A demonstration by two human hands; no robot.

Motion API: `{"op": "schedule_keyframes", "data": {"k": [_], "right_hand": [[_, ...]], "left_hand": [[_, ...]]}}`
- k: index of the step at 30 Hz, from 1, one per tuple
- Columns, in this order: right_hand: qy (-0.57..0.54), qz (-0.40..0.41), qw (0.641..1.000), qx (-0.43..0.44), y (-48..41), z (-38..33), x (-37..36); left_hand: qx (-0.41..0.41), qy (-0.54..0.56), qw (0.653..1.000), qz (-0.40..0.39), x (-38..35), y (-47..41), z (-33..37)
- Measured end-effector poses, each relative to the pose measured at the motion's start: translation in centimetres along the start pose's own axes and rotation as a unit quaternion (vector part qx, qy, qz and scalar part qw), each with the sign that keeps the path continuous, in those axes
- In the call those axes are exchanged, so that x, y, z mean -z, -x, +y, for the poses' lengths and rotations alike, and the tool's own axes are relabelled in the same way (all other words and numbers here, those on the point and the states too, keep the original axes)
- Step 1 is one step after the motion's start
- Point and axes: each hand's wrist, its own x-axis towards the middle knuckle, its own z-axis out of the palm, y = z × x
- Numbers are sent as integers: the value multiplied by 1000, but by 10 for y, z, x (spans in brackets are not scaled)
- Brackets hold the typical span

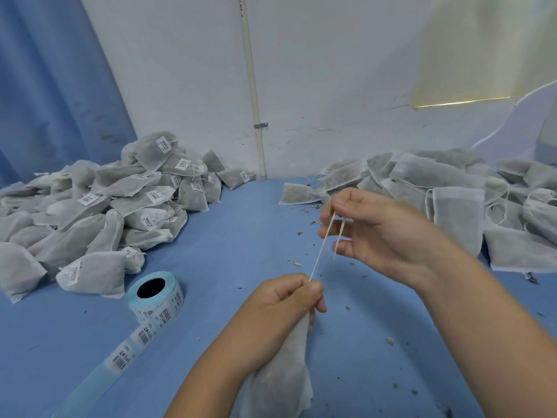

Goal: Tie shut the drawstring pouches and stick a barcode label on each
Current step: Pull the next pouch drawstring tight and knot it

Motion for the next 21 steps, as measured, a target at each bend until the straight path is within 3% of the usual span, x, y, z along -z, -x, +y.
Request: {"op": "schedule_keyframes", "data": {"k": [4, 8, 14, 18, 21], "right_hand": [[-92, -3, 995, -36, 1, -5, -1], [-115, 54, 991, -36, 2, -12, 2], [11, 49, 999, 13, -1, -5, 4], [143, 102, 983, 45, -3, 0, 12], [221, 122, 966, 57, -4, 5, 15]], "left_hand": [[4, 24, 1000, -2, 2, 0, 0], [7, 47, 999, 3, 5, -2, 1], [6, 38, 999, 11, 11, -1, -4], [21, 181, 982, 50, 17, -1, -7], [13, 321, 944, 76, 16, -5, -8]]}}
